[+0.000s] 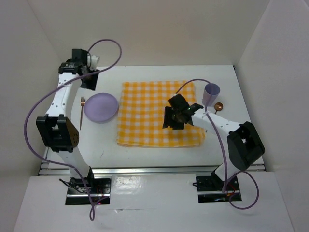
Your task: Set the dinner table for one person
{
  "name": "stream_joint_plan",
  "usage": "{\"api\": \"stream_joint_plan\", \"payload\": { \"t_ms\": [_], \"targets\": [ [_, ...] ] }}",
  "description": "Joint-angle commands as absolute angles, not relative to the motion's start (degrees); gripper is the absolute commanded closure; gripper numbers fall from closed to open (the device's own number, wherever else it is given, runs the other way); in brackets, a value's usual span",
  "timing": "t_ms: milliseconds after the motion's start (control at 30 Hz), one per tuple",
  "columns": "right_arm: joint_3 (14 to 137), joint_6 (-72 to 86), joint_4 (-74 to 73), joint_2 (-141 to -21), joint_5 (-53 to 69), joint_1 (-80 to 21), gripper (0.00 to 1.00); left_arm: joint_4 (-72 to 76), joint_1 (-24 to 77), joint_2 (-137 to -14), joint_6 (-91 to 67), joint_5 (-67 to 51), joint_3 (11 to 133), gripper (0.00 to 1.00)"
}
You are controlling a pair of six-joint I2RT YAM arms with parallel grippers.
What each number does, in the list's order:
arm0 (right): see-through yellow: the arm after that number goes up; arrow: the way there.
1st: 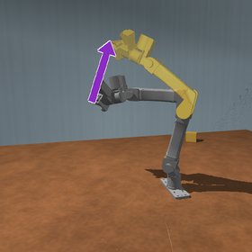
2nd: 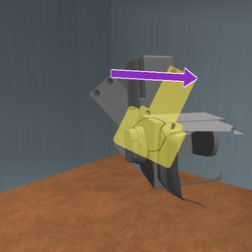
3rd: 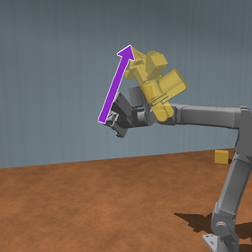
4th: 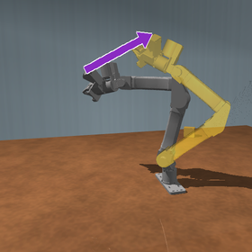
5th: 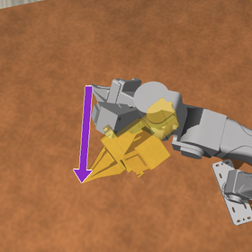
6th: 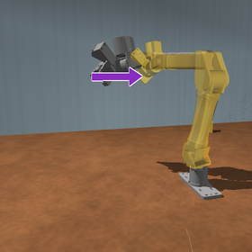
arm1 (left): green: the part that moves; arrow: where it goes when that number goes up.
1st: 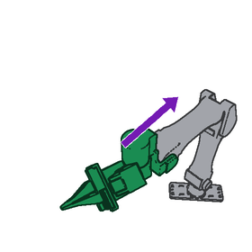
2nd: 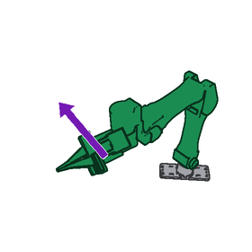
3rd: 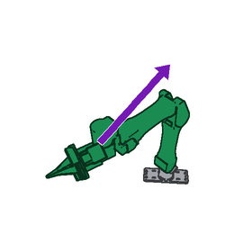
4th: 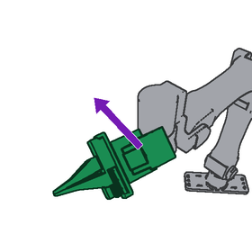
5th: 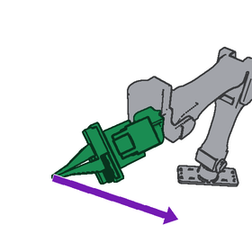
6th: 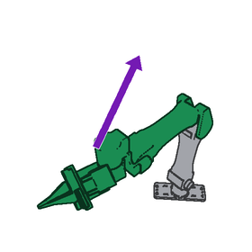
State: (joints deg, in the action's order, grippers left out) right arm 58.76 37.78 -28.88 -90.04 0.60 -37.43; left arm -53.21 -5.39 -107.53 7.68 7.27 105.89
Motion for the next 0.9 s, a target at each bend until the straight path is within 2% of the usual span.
{"api": "stream_joint_plan", "payload": {
  "t_ms": [0, 100, 233, 300, 367, 500, 700, 867],
  "targets": [
    [61.1, 32.6, -34.9, -87.6, -2.4, -29.8, 0.36, -57.9, 3.6, -99.4, 9.8, 3.0, 102.6, 0.42],
    [58.9, 31.4, -35.5, -86.8, -2.4, -25.4, 0.3, -59.5, 8.3, -98.6, 10.4, -0.3, 96.5, 0.42],
    [53.5, 30.1, -35.5, -81.9, -0.8, -15.3, 0.3, -56.3, 12.6, -96.9, 10.4, -0.3, 84.1, 0.42],
    [50.5, 30.1, -34.7, -79.3, -0.1, -12.6, 0.3, -53.9, 14.9, -97.6, 10.4, 1.2, 81.1, 0.42],
    [48.4, 30.1, -34.2, -78.7, 0.7, -10.2, 0.2, -52.5, 15.5, -100.0, 9.8, 2.7, 78.1, 0.42],
    [45.1, 31.2, -32.8, -79.2, 4.3, -8.2, 0.19, -52.5, 16.7, -104.0, 9.8, -0.1, 76.8, 0.42],
    [40.7, 34.1, -31.6, -78.6, 4.3, -6.9, 0.19, -49.7, 19.2, -105.2, 10.5, 0.4, 69.9, 0.43],
    [39.6, 35.2, -31.0, -78.6, 4.9, -6.9, 0.28, -47.8, 19.2, -105.2, 11.0, 0.4, 65.6, 0.44]
  ]
}}
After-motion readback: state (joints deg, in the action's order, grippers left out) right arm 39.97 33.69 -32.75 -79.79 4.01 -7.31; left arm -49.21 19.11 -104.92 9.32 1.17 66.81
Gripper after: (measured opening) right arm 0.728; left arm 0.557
